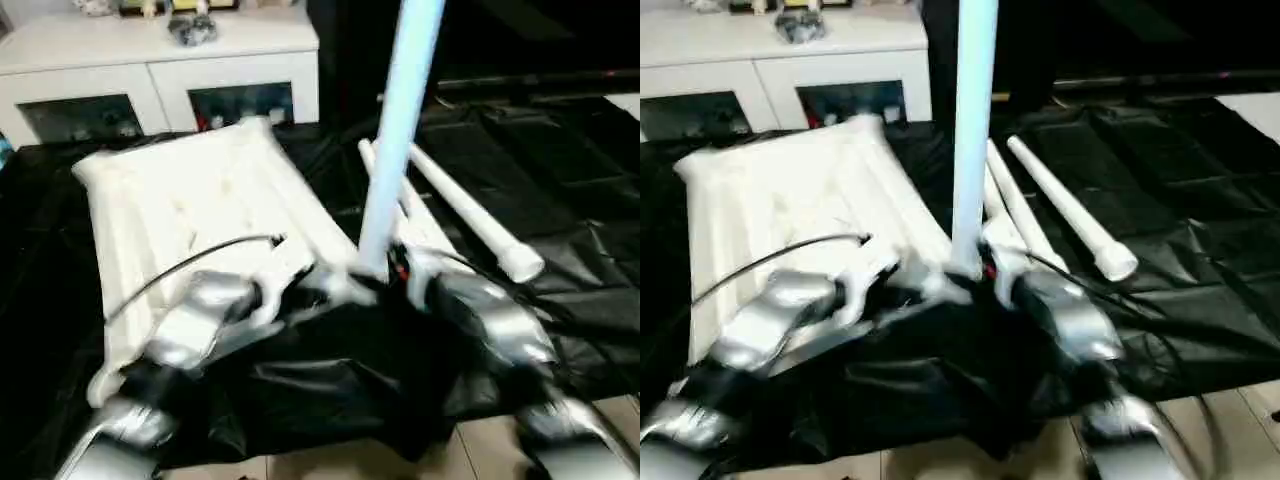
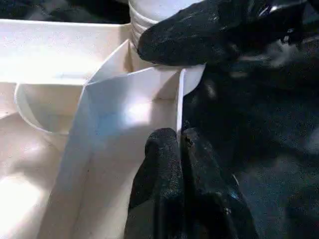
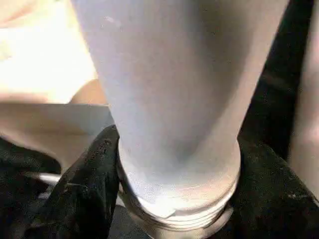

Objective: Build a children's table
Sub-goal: Rotate leg to tighten

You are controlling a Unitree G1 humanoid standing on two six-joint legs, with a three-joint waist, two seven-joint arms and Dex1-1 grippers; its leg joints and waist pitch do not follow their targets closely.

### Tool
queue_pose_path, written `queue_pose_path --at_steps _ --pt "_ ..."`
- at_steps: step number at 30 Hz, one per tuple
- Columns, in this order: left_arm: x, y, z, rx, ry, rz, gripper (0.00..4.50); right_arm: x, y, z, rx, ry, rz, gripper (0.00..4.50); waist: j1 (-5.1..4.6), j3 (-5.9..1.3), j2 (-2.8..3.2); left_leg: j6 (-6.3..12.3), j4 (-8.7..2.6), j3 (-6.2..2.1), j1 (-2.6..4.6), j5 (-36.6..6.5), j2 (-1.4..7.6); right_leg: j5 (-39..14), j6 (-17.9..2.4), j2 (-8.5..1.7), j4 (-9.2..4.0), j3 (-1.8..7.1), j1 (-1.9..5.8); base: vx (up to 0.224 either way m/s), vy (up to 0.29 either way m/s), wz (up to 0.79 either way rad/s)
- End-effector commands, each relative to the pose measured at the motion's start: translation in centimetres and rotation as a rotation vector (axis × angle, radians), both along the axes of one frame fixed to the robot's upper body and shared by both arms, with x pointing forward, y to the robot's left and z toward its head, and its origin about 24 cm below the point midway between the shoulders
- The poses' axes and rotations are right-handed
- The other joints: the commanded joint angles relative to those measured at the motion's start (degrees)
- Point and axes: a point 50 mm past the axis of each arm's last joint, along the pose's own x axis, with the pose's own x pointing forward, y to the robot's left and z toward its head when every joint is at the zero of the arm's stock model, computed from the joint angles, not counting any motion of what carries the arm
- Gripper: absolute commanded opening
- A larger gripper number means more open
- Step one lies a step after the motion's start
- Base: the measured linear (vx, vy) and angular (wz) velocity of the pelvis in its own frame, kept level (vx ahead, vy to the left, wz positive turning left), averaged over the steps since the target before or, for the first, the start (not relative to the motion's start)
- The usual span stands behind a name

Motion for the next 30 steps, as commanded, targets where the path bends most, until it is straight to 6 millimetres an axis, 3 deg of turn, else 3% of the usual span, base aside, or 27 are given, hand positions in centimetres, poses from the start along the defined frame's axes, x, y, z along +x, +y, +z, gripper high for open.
queue_pose_path --at_steps 1,3,6,8,11,14,18,21,24,29,30 --pt "0.4 -2.6 1.9 -0.063 -0.069 -0.049 0.0 -1.5 3.0 -2.4 0.009 0.106 0.091 3.13 0.22 -3.45 -0.07 2.12 -4.22 -1.09 -0.03 -12.04 1.85 -15.13 -10.99 -3.36 -5.07 2.74 2.66 0.0 0.0 0.0" --pt "0.0 -3.0 1.9 -0.065 -0.083 -0.098 0.0 -1.4 3.5 -1.9 0.045 0.095 0.118 3.47 0.13 -3.54 -0.24 2.97 -4.2 -1.12 -0.22 -10.75 1.89 -12.81 -11.41 -3.32 -4.81 2.76 2.8 0.0 0.0 0.0" --pt "-0.5 -2.9 1.8 -0.063 -0.091 -0.157 0.0 -1.2 3.4 -1.3 0.061 0.072 0.151 3.58 0.2 -3.64 -0.29 3.92 -4.09 -1.01 -0.17 -9.56 1.97 -10.08 -12.4 -3.33 -4.63 2.8 2.77 0.0 0.0 0.0" --pt "-0.9 -2.7 1.8 -0.066 -0.086 -0.203 0.0 -1.1 2.9 -1.1 0.039 0.047 0.188 3.88 0.25 -3.76 -0.1 4.44 -4.01 -1.04 -0.21 -8.35 2.07 -7.66 -13.18 -3.39 -4.28 2.81 2.85 0.0 0.0 0.0" --pt "-1.4 -2.1 1.7 -0.068 -0.076 -0.268 0.0 -1.4 2.1 -0.6 0.024 0.026 0.278 3.88 0.26 -4.03 -0.05 6.47 -3.66 -0.95 -0.3 -5.26 2.07 -0.7 -15.07 -3.26 -3.46 2.81 3.11 0.0 0.0 0.0" --pt "-1.9 -1.6 1.5 -0.065 -0.055 -0.319 0.0 -1.9 1.3 -0.2 0.015 0.015 0.363 3.88 0.54 -3.9 -0.11 7.42 -3.6 -0.77 -0.19 -6.08 2.06 -0.95 -15.42 -3.33 -3.57 2.85 3.09 0.0 0.0 0.0" --pt "-2.4 -0.9 1.5 -0.057 -0.036 -0.39 0.0 -2.8 0.1 0.4 0.006 0.019 0.477 3.88 1.01 -3.58 -0.09 6.22 -3.89 -0.76 0.15 -9.09 2.24 -5.96 -14.57 -3.23 -4.17 2.86 2.9 0.0 0.0 0.0" --pt "-2.8 0.0 1.2 -0.038 -0.005 -0.448 0.0 -3.7 -1.1 0.9 0.009 0.037 0.584 3.88 2.14 -3.49 0.27 5.46 -4.01 -0.62 0.57 -10.41 2.48 -8.44 -13.85 -3.17 -4.26 3.03 2.49 0.0 0.0 0.0" --pt "-3.0 0.4 1.2 -0.036 0.014 -0.481 0.0 -4.1 -1.5 1.2 0.016 0.049 0.622 3.72 2.8 -3.37 0.19 4.55 -4.2 -0.61 0.7 -11.09 2.57 -9.76 -13.44 -3.26 -4.47 3.13 2.36 0.0 0.0 0.0" --pt "-3.5 0.7 1.3 -0.038 0.047 -0.54 0.0 -4.7 -1.8 1.6 0.021 0.065 0.676 3.49 2.92 -3.56 0.3 3.98 -4.23 -0.77 0.38 -9.91 2.52 -7.61 -13.59 -3.28 -4.03 3.1 2.61 0.0 0.0 0.0" --pt "-3.6 0.8 1.3 -0.04 0.052 -0.548 0.0 -4.9 -1.8 1.6 0.02 0.071 0.686 3.2 2.89 -3.58 0.25 4.07 -4.19 -0.77 0.32 -9.66 2.48 -7.17 -13.67 -3.29 -3.97 3.12 2.66 0.0 0.0 0.0"
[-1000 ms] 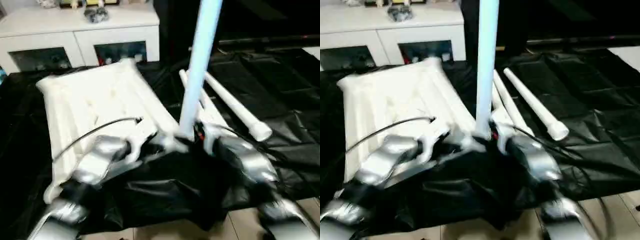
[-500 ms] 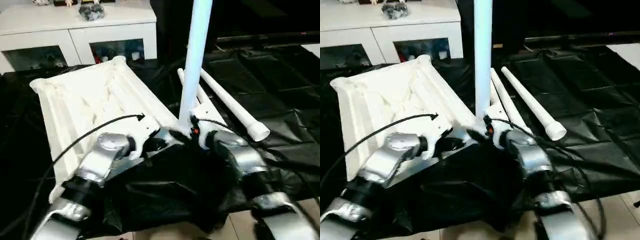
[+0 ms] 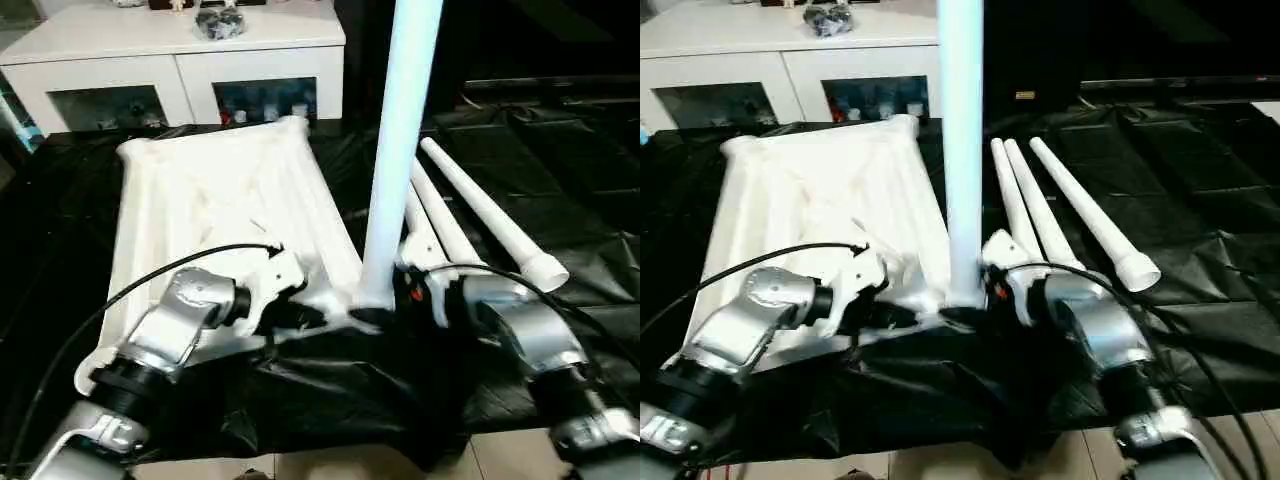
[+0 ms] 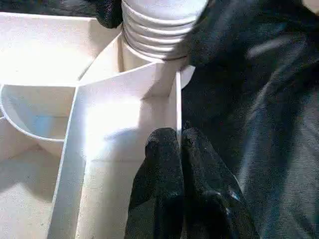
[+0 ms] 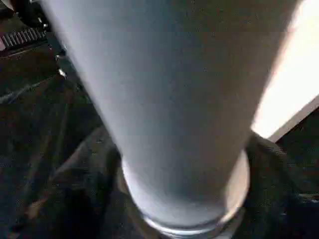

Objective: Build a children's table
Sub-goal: Rotate leg to tighten

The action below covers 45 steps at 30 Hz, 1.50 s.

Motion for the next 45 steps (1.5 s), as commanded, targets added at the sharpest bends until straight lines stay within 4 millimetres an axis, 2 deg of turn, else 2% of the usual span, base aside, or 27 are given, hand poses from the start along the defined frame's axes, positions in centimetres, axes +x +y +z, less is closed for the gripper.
queue_pose_path --at_steps 1,5,9,12,13,14,15,16,18,19,20,22,23,24,25,26,27,29,30,33,37,39,40,41,43,45 --pt "-0.7 -1.9 0.8 -0.058 -0.004 -0.122 0.0 -0.6 1.4 0.2 0.028 0.009 0.079 3.12 -0.28 -3.75 -0.14 4.38 -4.12 -0.82 0.39 -8.85 2.39 -6.25 -13.88 -3.29 -3.72 3.09 2.85 0.0 0.0 0.0" --pt "-0.8 -1.9 0.7 -0.058 0.0 -0.127 0.0 -1.1 1.7 0.0 0.024 0.029 0.101 2.87 -0.17 -3.81 -0.11 4.93 -3.99 -0.79 0.4 -7.67 2.36 -5.59 -13.98 -3.27 -3.68 3.03 2.84 0.0 0.0 0.0" --pt "-0.7 -1.9 0.7 -0.063 -0.007 -0.105 0.0 -1.2 2.1 -0.3 0.024 0.036 0.091 2.79 -0.24 -3.7 -0.14 4.47 -4.11 -0.81 0.48 -8.89 2.4 -7.46 -13.76 -3.26 -3.87 3.03 2.76 0.0 0.0 0.0" --pt "0.0 -2.1 0.8 -0.077 -0.034 -0.024 0.0 -0.6 2.6 -1.1 0.012 0.025 -0.013 2.77 -0.47 -3.57 -0.16 3.58 -4.22 -0.79 0.48 -9.86 2.29 -9.61 -13.25 -3.34 -4.12 3.05 2.64 0.0 0.0 0.0" --pt "0.6 -2.3 0.9 -0.089 -0.052 0.034 0.0 0.1 2.9 -1.7 -0.004 0.009 -0.11 2.77 -0.55 -3.53 -0.25 3.16 -4.26 -0.83 0.55 -10.48 2.24 -11.19 -12.71 -3.34 -4.31 3.03 2.7 0.0 0.0 0.0" --pt "0.6 -2.3 0.9 -0.089 -0.052 0.035 0.0 0.2 2.9 -1.7 -0.004 0.009 -0.11 2.77 -0.86 -3.34 -0.15 2.57 -4.35 -0.81 0.57 -11.41 2.19 -12.88 -12.57 -3.41 -4.52 3.06 2.48 0.0 0.0 0.0" --pt "1.0 -2.6 0.9 -0.093 -0.068 0.082 0.0 0.9 3.2 -2.1 -0.013 -0.003 -0.207 2.76 -1.15 -3.34 -0.26 1.68 -4.43 -0.9 0.58 -12.05 2.12 -14.88 -12.04 -3.41 -4.62 2.99 2.49 0.0 0.0 0.0" --pt "1.0 -2.6 0.9 -0.093 -0.068 0.082 0.0 0.9 3.2 -2.1 -0.013 -0.003 -0.207 2.76 -1.32 -3.3 -0.26 1.44 -4.51 -0.97 0.6 -12.54 2.08 -15.78 -11.72 -3.4 -4.74 2.94 2.55 0.0 0.0 0.0" --pt "1.7 -3.2 1.0 -0.084 -0.1 0.15 0.0 2.0 4.0 -2.7 -0.004 0.006 -0.358 2.74 -1.85 -3.28 -0.33 1.34 -4.54 -1.04 0.49 -12.9 2.11 -16.4 -11.13 -3.44 -4.91 3.03 2.48 0.0 0.0 0.0" --pt "1.9 -3.5 1.0 -0.083 -0.108 0.173 0.0 2.3 4.3 -2.8 0.003 0.015 -0.403 2.74 -2.34 -3.21 -0.23 1.17 -4.63 -1.2 0.17 -13.28 1.92 -17.53 -10.81 -3.36 -4.85 2.78 2.72 0.0 0.0 0.0" --pt "1.9 -3.5 1.0 -0.083 -0.108 0.173 0.0 2.3 4.3 -2.8 0.003 0.015 -0.403 2.74 -2.43 -3.27 -0.24 1.11 -4.58 -1.19 0.4 -13.75 1.94 -18.62 -10.29 -3.42 -5.13 2.83 2.52 0.0 0.0 0.0" --pt "2.3 -4.4 1.1 -0.08 -0.124 0.228 0.0 3.0 5.2 -3.2 0.002 0.03 -0.503 2.74 -2.6 -3.39 -0.2 1.44 -4.46 -1.17 0.47 -13.06 2.0 -16.93 -10.74 -3.48 -5.05 2.97 2.45 0.0 0.0 0.0" --pt "2.3 -4.4 1.1 -0.08 -0.124 0.228 0.0 3.0 5.2 -3.2 0.002 0.03 -0.503 2.74 -2.98 -3.32 -0.14 1.58 -4.53 -1.17 0.23 -12.8 1.92 -16.1 -11.19 -3.36 -4.97 2.88 2.48 0.0 0.0 0.0" --pt "2.6 -5.0 1.1 -0.08 -0.134 0.265 0.0 3.3 5.8 -3.4 -0.009 0.027 -0.532 2.74 -2.91 -3.49 -0.07 1.5 -4.45 -1.22 0.36 -12.54 1.98 -15.65 -11.24 -3.44 -4.9 2.82 2.54 0.0 0.0 0.0" --pt "2.7 -5.3 1.2 -0.082 -0.135 0.278 0.0 3.4 6.1 -3.4 -0.013 0.02 -0.531 2.74 -3.26 -3.46 -0.07 1.69 -4.42 -1.22 0.18 -11.98 1.97 -14.13 -11.74 -3.36 -4.71 2.82 2.59 0.0 0.0 0.0" --pt "2.6 -5.6 1.2 -0.087 -0.134 0.282 0.0 3.4 6.5 -3.4 0.0 0.024 -0.52 3.3 -3.42 -3.48 -0.12 1.94 -4.37 -1.17 0.03 -12.03 1.93 -13.62 -11.99 -3.36 -4.65 2.76 2.72 0.0 0.0 0.0" --pt "2.5 -5.9 1.2 -0.092 -0.133 0.275 0.0 3.4 6.7 -3.3 0.01 0.023 -0.511 3.44 -3.39 -3.56 -0.15 2.51 -4.31 -1.17 0.03 -11.63 1.9 -13.04 -12.04 -3.4 -4.69 2.76 2.82 0.0 0.0 0.0" --pt "2.3 -6.1 1.1 -0.097 -0.13 0.259 0.0 3.4 6.9 -3.2 0.024 0.028 -0.495 3.5 -3.27 -3.72 -0.37 3.47 -4.13 -1.03 0.06 -10.34 1.97 -11.11 -12.63 -3.46 -4.52 2.87 2.78 0.0 0.0 0.0" --pt "2.3 -6.1 1.1 -0.097 -0.13 0.255 0.0 3.4 6.9 -3.1 0.026 0.026 -0.487 3.64 -3.28 -3.69 -0.33 3.99 -4.18 -1.1 -0.15 -9.26 1.98 -9.44 -13.01 -3.38 -4.28 2.83 2.94 0.0 0.0 0.0" --pt "1.8 -5.9 0.9 -0.1 -0.127 0.205 0.0 3.4 6.7 -2.7 0.035 -0.006 -0.429 3.89 -3.23 -3.72 -0.29 4.61 -4.13 -1.03 0.01 -8.96 2.04 -8.23 -13.55 -3.36 -4.2 2.81 2.88 0.0 0.0 0.0" --pt "1.3 -5.3 0.8 -0.103 -0.113 0.141 0.0 3.1 6.1 -2.2 0.04 -0.03 -0.327 3.89 -3.16 -3.79 -0.3 5.6 -3.97 -0.96 -0.02 -8.73 2.09 -6.7 -14.19 -3.42 -4.02 2.84 3.05 0.0 0.0 0.0" --pt "0.9 -4.7 0.8 -0.098 -0.107 0.088 0.0 2.4 5.4 -1.8 0.033 -0.045 -0.215 3.89 -2.89 -3.84 -0.29 6.45 -3.87 -0.88 0.02 -7.32 2.13 -4.38 -14.63 -3.31 -3.79 2.9 2.99 0.0 0.0 0.0" --pt "0.9 -4.7 0.8 -0.098 -0.107 0.088 0.0 2.4 5.4 -1.8 0.033 -0.045 -0.215 3.89 -2.76 -3.83 -0.11 6.5 -3.84 -0.91 0.08 -7.33 2.13 -4.15 -14.73 -3.29 -3.72 2.88 3.0 0.0 0.0 0.0" --pt "0.9 -4.6 0.8 -0.096 -0.105 0.084 0.0 2.3 5.3 -1.8 0.032 -0.044 -0.203 3.89 -2.75 -3.85 -0.19 6.54 -3.87 -0.88 0.1 -7.56 2.18 -4.11 -14.84 -3.28 -3.72 2.87 3.02 0.0 0.0 0.0" --pt "0.6 -3.8 0.8 -0.09 -0.09 0.03 0.0 1.4 3.8 -1.4 0.022 -0.038 -0.09 3.89 -2.36 -3.73 -0.18 6.3 -3.94 -0.86 0.32 -8.91 2.25 -6.03 -14.69 -3.26 -3.94 2.86 2.97 0.0 0.0 0.0" --pt "0.3 -3.2 0.8 -0.082 -0.073 -0.01 0.0 0.6 2.8 -1.2 0.009 -0.03 -0.004 3.89 -1.48 -3.64 -0.21 6.26 -4.04 -0.73 0.42 -9.58 2.4 -7.55 -14.01 -3.23 -4.12 2.98 2.82 0.0 0.0 0.0"
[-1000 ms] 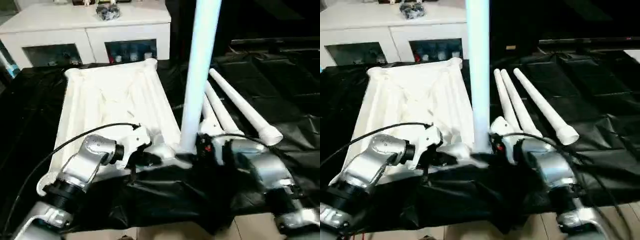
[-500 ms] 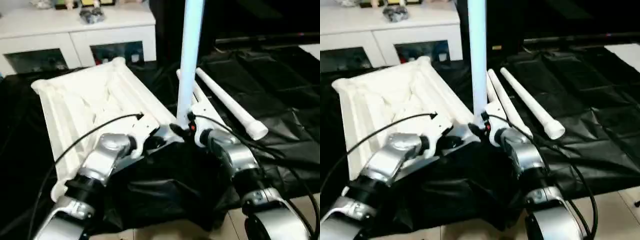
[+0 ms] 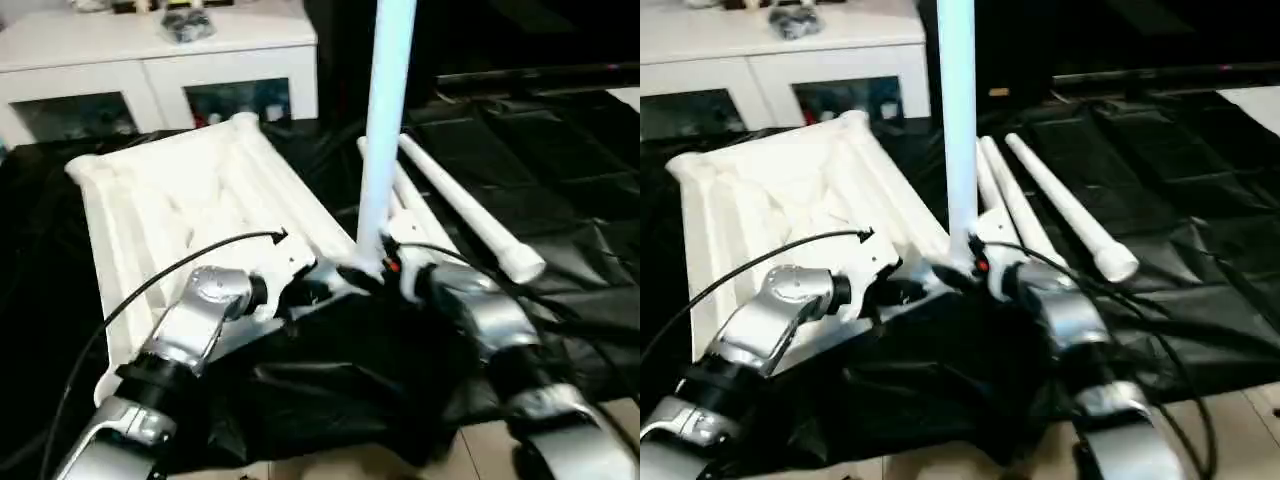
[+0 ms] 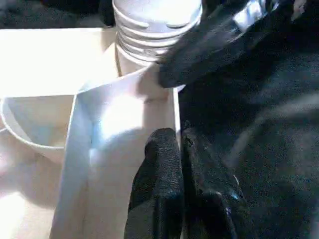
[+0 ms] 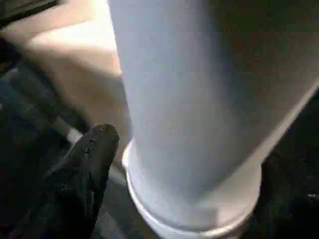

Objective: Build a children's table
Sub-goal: Rotate leg to tighten

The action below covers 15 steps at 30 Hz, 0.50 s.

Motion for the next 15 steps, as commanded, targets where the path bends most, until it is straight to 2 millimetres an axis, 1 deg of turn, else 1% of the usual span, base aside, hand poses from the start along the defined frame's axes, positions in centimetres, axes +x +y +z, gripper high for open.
queue_pose_path --at_steps 1,2,3,4,5,6,8,9,10,12,13,15 --pt "-0.7 -2.0 1.2 -0.051 -0.033 -0.156 0.0 -1.4 1.9 -0.4 0.021 0.055 0.169 3.89 0.15 -3.57 -0.22 6.14 -3.94 -0.56 0.6 -9.88 2.48 -7.76 -14.18 -3.26 -4.04 3.06 2.69 0.0 0.0 0.0" --pt "-0.7 -2.0 1.2 -0.051 -0.033 -0.156 0.0 -1.4 1.9 -0.4 0.021 0.055 0.169 3.89 0.3 -3.54 -0.22 6.03 -3.97 -0.54 0.63 -10.06 2.53 -7.95 -14.26 -3.3 -4.07 3.11 2.61 0.0 0.0 0.0" --pt "-0.8 -1.8 1.2 -0.048 -0.028 -0.177 0.0 -1.6 1.5 -0.3 0.019 0.06 0.194 3.89 0.59 -3.39 -0.25 5.25 -4.12 -0.56 0.64 -11.08 2.45 -10.02 -13.93 -3.29 -4.27 3.07 2.6 0.0 0.0 0.0" --pt "-1.0 -1.5 1.2 -0.043 -0.017 -0.204 0.0 -1.9 1.1 -0.1 0.015 0.06 0.222 3.89 0.7 -3.34 -0.11 4.98 -4.21 -0.6 0.76 -11.58 2.51 -10.9 -13.67 -3.31 -4.33 3.1 2.51 0.0 0.0 0.0" --pt "-1.1 -1.2 1.1 -0.033 -0.008 -0.228 0.0 -2.2 0.7 0.1 0.015 0.066 0.244 3.89 0.95 -3.32 -0.14 4.66 -4.27 -0.61 0.88 -12.33 2.59 -12.04 -13.19 -3.33 -4.48 3.16 2.46 0.0 0.0 0.0" --pt "-1.3 -0.9 1.1 -0.02 0.001 -0.244 0.0 -2.4 0.5 0.2 0.016 0.072 0.261 3.74 1.11 -3.28 -0.12 4.52 -4.35 -0.64 0.87 -12.46 2.65 -12.25 -12.99 -3.32 -4.52 3.21 2.48 0.0 0.0 0.0" --pt "-1.4 -0.6 1.0 -0.008 0.008 -0.267 0.0 -2.6 0.4 0.4 0.02 0.084 0.279 3.56 1.17 -3.33 -0.15 4.36 -4.4 -0.71 0.67 -11.93 2.59 -11.36 -12.98 -3.27 -4.31 3.18 2.57 0.0 0.0 0.0" --pt "-1.5 -0.5 1.0 -0.006 0.016 -0.276 0.0 -2.6 0.3 0.4 0.021 0.087 0.287 3.56 1.22 -3.44 -0.14 4.31 -4.4 -0.78 0.57 -11.31 2.56 -10.61 -12.98 -3.32 -4.18 3.16 2.71 0.0 0.0 0.0" --pt "-1.6 -0.5 1.0 -0.005 0.022 -0.282 0.0 -2.7 0.3 0.5 0.022 0.088 0.292 3.51 1.2 -3.5 -0.13 4.32 -4.33 -0.74 0.56 -10.98 2.54 -9.89 -13.25 -3.31 -4.09 3.15 2.64 0.0 0.0 0.0" --pt "-1.7 -0.3 1.0 -0.004 0.032 -0.303 0.0 -3.0 0.4 0.5 0.019 0.096 0.317 3.22 1.18 -3.54 -0.17 4.49 -4.27 -0.75 0.42 -10.21 2.52 -8.66 -13.64 -3.32 -3.92 3.13 2.74 0.0 0.0 0.0" --pt "-1.7 -0.2 1.0 -0.001 0.033 -0.306 0.0 -3.0 0.4 0.5 0.019 0.097 0.32 3.22 1.12 -3.56 -0.23 4.6 -4.23 -0.75 0.35 -9.79 2.48 -8.19 -13.71 -3.35 -3.88 3.12 2.8 0.0 0.0 0.0" --pt "-1.7 -0.1 1.0 0.002 0.035 -0.308 0.0 -3.2 0.6 0.5 0.024 0.101 0.328 3.04 1.13 -3.58 -0.2 4.71 -4.2 -0.74 0.38 -9.17 2.51 -7.6 -13.88 -3.34 -3.82 3.14 2.76 0.0 0.0 0.0"
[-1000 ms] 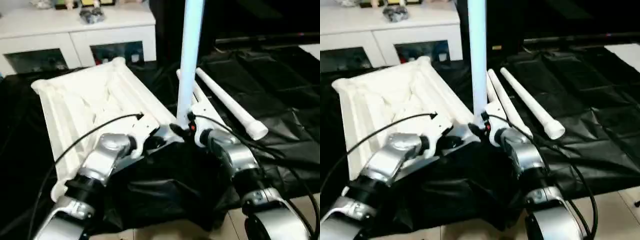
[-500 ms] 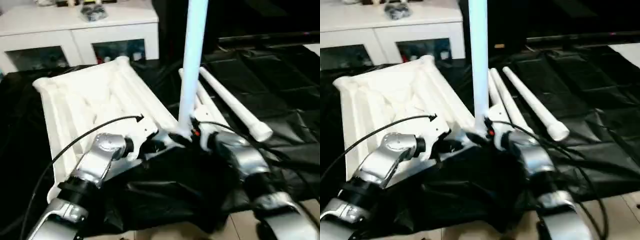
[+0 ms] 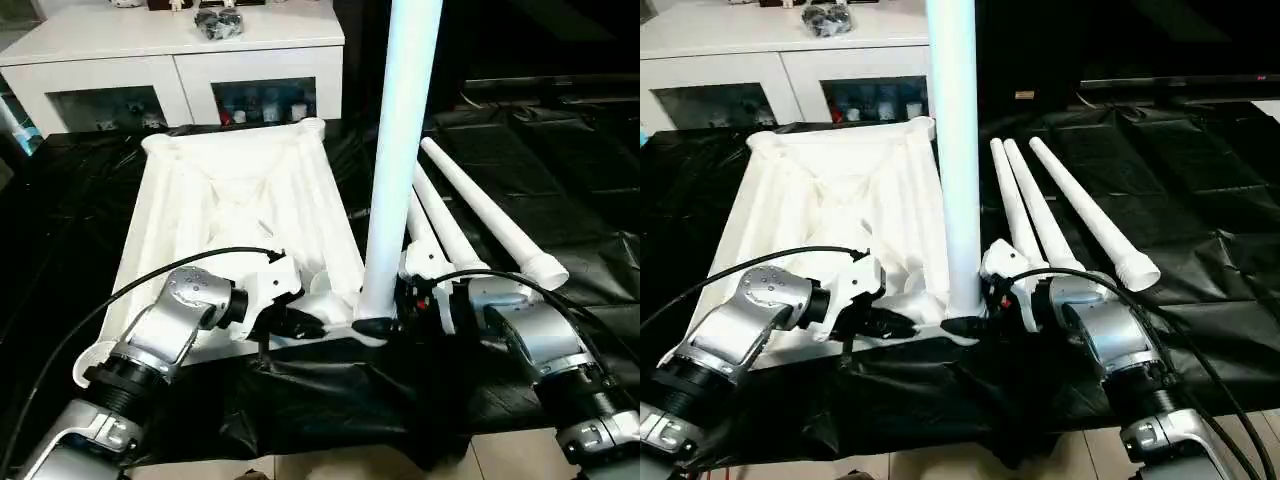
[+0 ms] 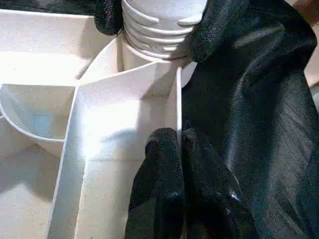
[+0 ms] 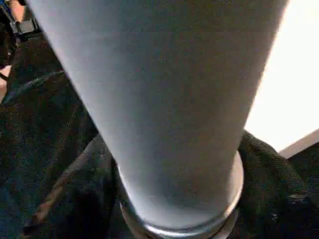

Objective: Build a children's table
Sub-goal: Rotate leg to tighten

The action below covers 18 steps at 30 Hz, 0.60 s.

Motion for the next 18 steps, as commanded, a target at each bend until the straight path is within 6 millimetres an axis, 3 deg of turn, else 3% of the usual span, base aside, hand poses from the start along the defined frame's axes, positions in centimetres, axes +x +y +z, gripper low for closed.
queue_pose_path --at_steps 1,8,11,14,18 --pt "-0.5 -1.6 0.6 -0.039 -0.01 -0.101 0.0 -0.7 1.4 -0.1 0.019 0.019 0.073 2.94 -0.24 -3.62 -0.26 4.74 -4.2 -0.78 0.42 -9.16 2.45 -7.55 -14.0 -3.31 -3.89 3.09 2.66 0.0 0.0 0.0" --pt "-0.1 -1.7 0.6 -0.057 -0.027 -0.037 0.0 -0.7 2.1 -0.6 0.031 0.032 0.03 2.78 -0.22 -3.54 -0.29 4.22 -4.26 -0.78 0.44 -9.75 2.42 -9.0 -13.78 -3.39 -4.04 3.1 2.64 0.0 0.0 0.0" --pt "0.8 -2.2 0.9 -0.083 -0.055 0.062 0.0 1.0 2.6 -1.3 0.022 -0.021 -0.178 2.77 -0.65 -3.39 -0.39 2.82 -4.38 -0.77 0.61 -11.52 2.22 -12.72 -13.04 -3.46 -4.47 3.05 2.45 0.0 0.0 0.0" --pt "1.6 -2.5 1.1 -0.09 -0.072 0.154 0.0 2.4 2.8 -1.9 0.018 -0.037 -0.343 2.76 -1.67 -3.15 -0.41 1.5 -4.6 -1.02 0.46 -13.23 2.14 -16.77 -11.83 -3.53 -4.82 2.96 2.46 0.0 0.0 0.0" --pt "2.8 -3.5 1.3 -0.092 -0.093 0.318 0.0 3.6 3.6 -2.3 0.042 -0.005 -0.512 2.76 -2.51 -3.31 -0.35 1.72 -4.45 -1.0 0.37 -12.27 2.06 -14.79 -12.41 -3.44 -4.72 2.96 2.48 0.0 0.0 0.0"
